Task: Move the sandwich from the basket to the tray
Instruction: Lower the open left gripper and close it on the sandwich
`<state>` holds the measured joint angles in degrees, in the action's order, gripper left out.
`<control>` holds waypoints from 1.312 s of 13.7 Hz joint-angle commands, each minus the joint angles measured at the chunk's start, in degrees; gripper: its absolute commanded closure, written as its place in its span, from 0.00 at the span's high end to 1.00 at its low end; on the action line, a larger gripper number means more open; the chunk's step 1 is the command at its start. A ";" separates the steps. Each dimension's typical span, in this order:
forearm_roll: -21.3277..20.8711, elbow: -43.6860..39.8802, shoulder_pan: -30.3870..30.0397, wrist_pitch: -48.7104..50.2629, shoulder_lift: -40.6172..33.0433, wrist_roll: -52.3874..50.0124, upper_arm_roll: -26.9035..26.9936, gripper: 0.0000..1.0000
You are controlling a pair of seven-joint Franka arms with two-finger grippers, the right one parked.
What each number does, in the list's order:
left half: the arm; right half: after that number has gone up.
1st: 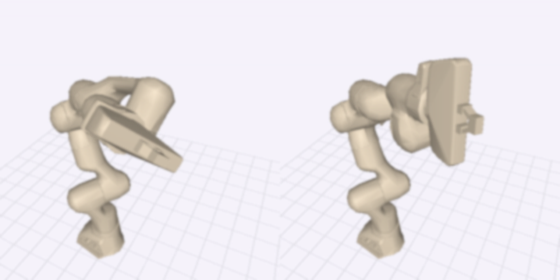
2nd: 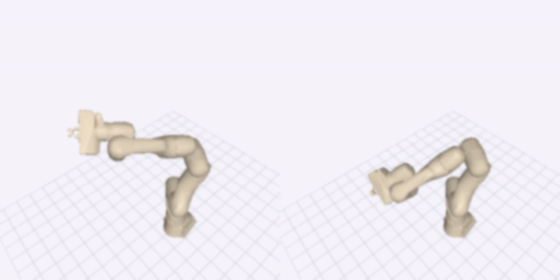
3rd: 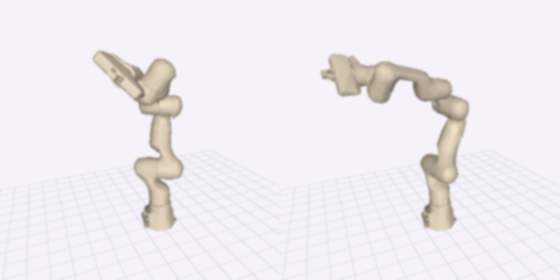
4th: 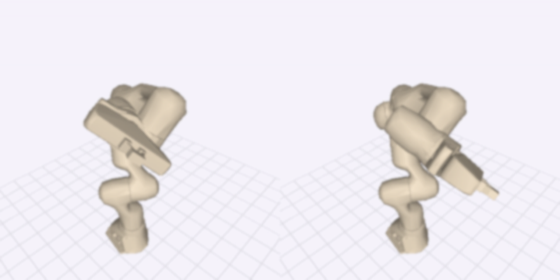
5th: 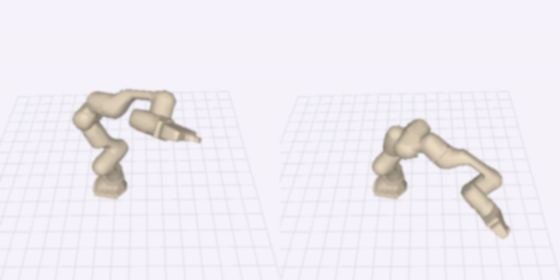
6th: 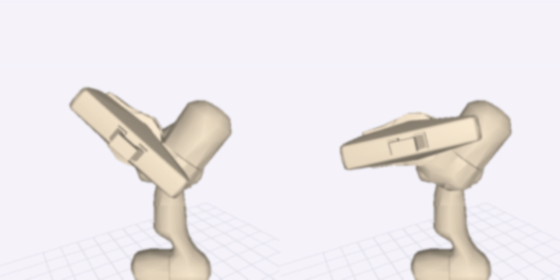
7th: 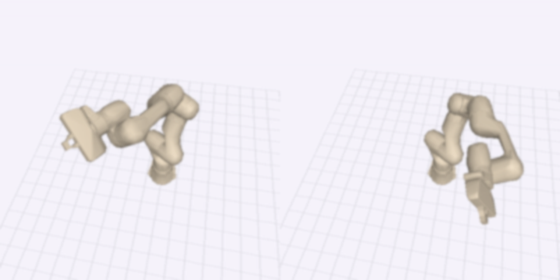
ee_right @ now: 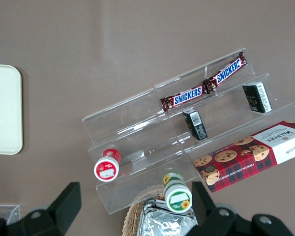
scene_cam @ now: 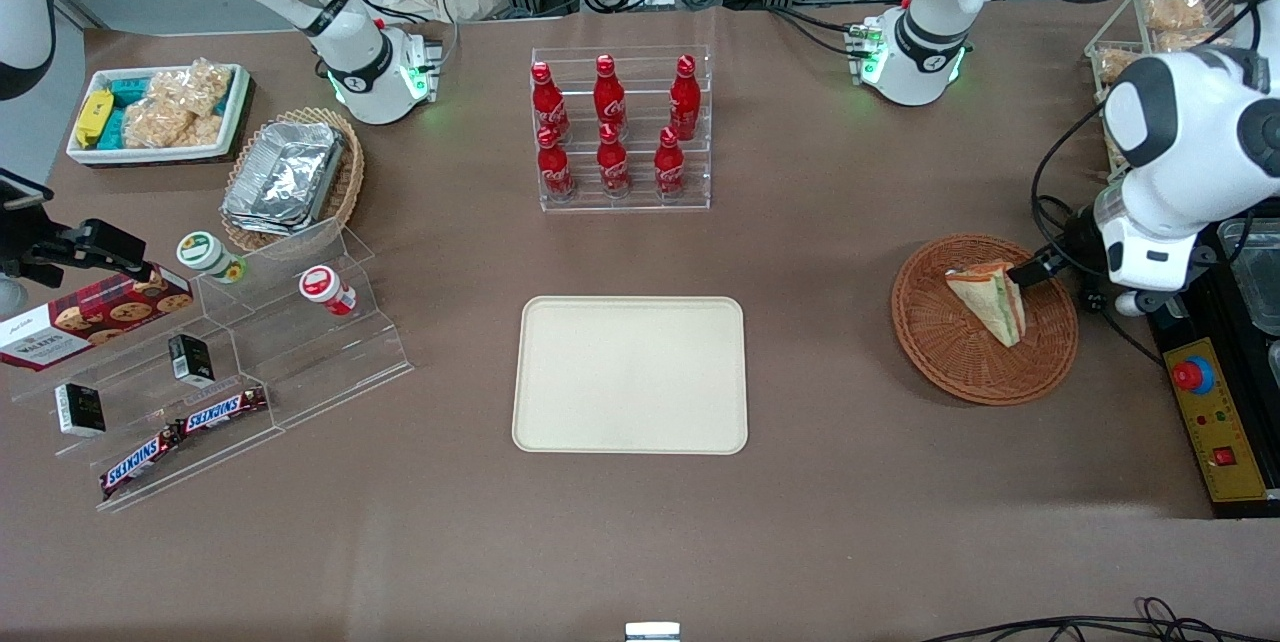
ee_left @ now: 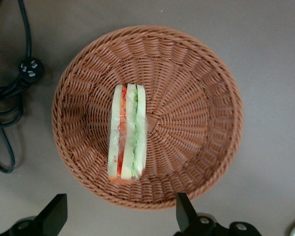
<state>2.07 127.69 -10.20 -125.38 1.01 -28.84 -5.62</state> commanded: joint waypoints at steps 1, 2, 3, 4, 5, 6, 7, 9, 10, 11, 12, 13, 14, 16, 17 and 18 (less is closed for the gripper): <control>-0.31 3.95 -0.43 -6.86 2.06 -0.87 -0.27 0.99; -0.13 6.41 -0.70 -10.73 3.02 -0.87 -0.36 0.99; 0.13 8.43 -0.87 -13.98 3.73 -1.13 -0.36 0.99; 0.13 9.93 -0.96 -15.84 4.26 -1.14 -0.36 0.99; 0.13 10.90 -0.96 -17.78 5.39 -1.14 -0.27 0.99; 0.13 11.52 -0.96 -19.80 6.36 -1.14 -0.36 0.99; 0.13 11.70 -0.96 -21.38 7.16 -1.40 -0.36 0.99; 0.13 11.70 -0.96 -22.80 8.56 -1.84 -0.36 0.92; 0.04 11.70 -0.96 -22.98 8.74 -1.84 -0.36 0.65; -0.13 11.62 -0.96 -22.98 9.18 -1.75 -0.36 0.25; -0.48 11.53 -0.96 -23.24 9.88 -1.49 -0.36 0.00; -0.83 11.35 -0.96 -23.51 10.41 -0.88 -0.36 0.00; -0.92 11.35 -0.88 -23.51 9.72 -0.44 -0.36 0.00; -0.92 11.09 -0.70 -20.54 4.12 0.53 -0.62 0.00; -0.84 10.48 -0.61 -16.34 0.61 0.88 -0.80 0.00; -0.75 9.95 -0.35 -12.13 -2.73 0.89 -0.88 0.00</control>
<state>2.01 137.37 -10.77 -144.73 6.91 -28.21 -6.08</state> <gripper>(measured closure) 0.643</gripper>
